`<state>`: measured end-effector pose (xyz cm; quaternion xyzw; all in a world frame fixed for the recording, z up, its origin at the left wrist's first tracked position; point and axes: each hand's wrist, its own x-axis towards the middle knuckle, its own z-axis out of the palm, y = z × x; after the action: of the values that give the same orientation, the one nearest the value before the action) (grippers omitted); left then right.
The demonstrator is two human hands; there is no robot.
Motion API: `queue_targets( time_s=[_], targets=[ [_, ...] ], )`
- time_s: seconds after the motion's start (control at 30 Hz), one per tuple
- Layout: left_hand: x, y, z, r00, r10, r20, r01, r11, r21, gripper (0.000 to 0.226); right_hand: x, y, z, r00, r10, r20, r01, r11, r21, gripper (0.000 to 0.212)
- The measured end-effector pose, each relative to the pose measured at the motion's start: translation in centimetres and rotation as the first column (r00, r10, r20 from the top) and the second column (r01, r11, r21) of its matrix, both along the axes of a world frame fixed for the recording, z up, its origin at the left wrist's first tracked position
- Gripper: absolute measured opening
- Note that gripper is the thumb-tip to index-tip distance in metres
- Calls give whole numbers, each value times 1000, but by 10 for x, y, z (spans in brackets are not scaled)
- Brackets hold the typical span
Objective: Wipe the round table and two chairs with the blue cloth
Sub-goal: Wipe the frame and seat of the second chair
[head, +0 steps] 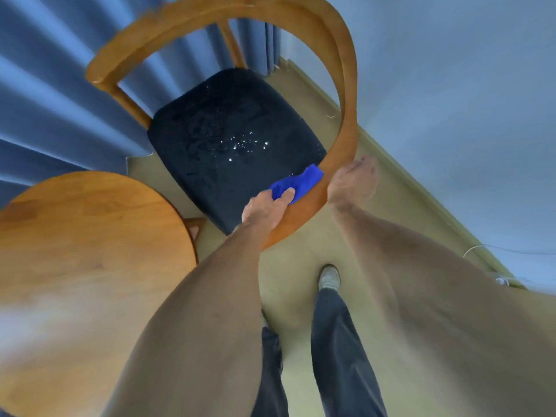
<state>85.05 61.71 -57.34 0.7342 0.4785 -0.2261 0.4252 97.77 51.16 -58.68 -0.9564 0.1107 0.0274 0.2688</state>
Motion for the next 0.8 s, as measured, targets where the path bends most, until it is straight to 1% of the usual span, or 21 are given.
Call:
queue_targets(
  time_s=[0.07, 0.13, 0.2, 0.23, 0.3, 0.33, 0.37, 0.4, 0.43, 0.47, 0.5, 0.57, 0.63, 0.73, 0.8],
  targets=[
    [35, -11, 2, 999, 18, 32, -18, 1000, -13, 66, 21, 2, -6, 999, 48, -9, -48, 998, 27, 29],
    [68, -18, 2, 995, 75, 66, -70, 994, -79, 65, 42, -1, -10, 998, 56, -31, -54, 997, 54, 28],
    [98, -22, 2, 973, 208, 101, -188, 966, -180, 64, 61, -6, -9, 998, 61, -7, -60, 993, 102, 35],
    [112, -22, 3, 949, 293, 114, -264, 940, -217, 63, 71, -8, -6, 995, 92, 25, -94, 991, 98, 38],
    [137, -20, 4, 873, 473, 120, -427, 859, -282, 71, 89, -11, 0, 964, 250, 89, -253, 967, 23, 35],
    [143, -17, 3, 831, 547, 105, -492, 809, -320, 75, 92, -9, 3, 928, 355, 111, -357, 934, -4, 32],
    [147, -13, 2, 795, 601, 88, -537, 763, -359, 74, 94, -5, 6, 888, 447, 108, -449, 894, -4, 32],
    [148, -11, 3, 775, 628, 73, -557, 733, -390, 67, 94, 1, 9, 858, 508, 81, -510, 860, 17, 35],
    [148, -7, 2, 772, 632, 65, -559, 723, -406, 56, 92, 10, 11, 848, 529, 42, -530, 847, 39, 39],
    [149, -3, 1, 780, 623, 60, -549, 726, -413, 45, 91, 18, 11, 862, 506, 15, -506, 861, 58, 41],
    [149, 1, -2, 788, 613, 59, -537, 730, -423, 38, 91, 24, 10, 897, 443, 10, -442, 893, 81, 40],
    [154, 9, -8, 798, 599, 64, -515, 734, -443, 36, 99, 37, 6, 967, 253, 38, -256, 951, 171, 37],
    [164, 14, -13, 812, 576, 93, -471, 741, -479, 35, 114, 45, -1, 997, 83, -6, -78, 963, 256, 37],
    [185, 12, -17, 835, 518, 186, -362, 772, -521, 30, 130, 46, -13, 982, -135, -134, 165, 956, 244, 45],
    [197, 14, -17, 822, 523, 227, -339, 769, -542, 32, 130, 50, -18, 945, -272, -182, 312, 914, 258, 47]
  ],
)
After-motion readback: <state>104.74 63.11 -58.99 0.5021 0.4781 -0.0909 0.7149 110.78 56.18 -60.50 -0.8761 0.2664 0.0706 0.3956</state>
